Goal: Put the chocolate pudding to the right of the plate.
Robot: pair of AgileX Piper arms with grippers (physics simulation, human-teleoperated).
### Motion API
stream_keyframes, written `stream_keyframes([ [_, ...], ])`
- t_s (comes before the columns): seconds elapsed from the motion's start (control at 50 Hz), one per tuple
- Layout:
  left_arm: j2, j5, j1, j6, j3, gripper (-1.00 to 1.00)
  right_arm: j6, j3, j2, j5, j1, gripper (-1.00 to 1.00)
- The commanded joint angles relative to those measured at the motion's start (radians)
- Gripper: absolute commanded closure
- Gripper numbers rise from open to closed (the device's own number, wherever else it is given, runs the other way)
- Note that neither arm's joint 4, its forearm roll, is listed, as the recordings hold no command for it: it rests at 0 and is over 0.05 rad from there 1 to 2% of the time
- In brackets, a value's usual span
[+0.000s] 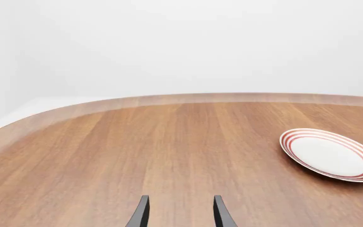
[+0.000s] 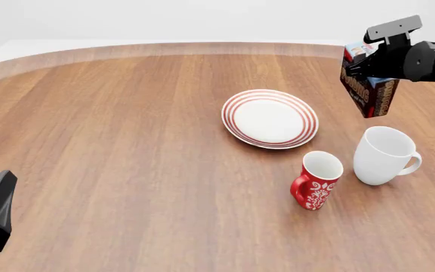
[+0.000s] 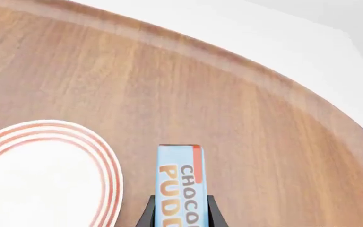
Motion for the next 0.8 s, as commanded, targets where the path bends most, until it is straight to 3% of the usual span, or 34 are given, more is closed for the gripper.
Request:
stream_keyframes([
  [0.02,0.0,0.0,0.0,0.0,0.0,-1.0,0.012,-0.023,0.071,-0.031,-0.009,1.0],
  [0.34,0.0,0.0,0.0,0.0,0.0,-1.0,0.014,-0.058,0.206,-0.067,-0.012,1.0],
  [0.8,0.0,0.0,0.0,0.0,0.0,-1.0,0.009,-0.04,0.236,-0.076,-0.042,1.0],
])
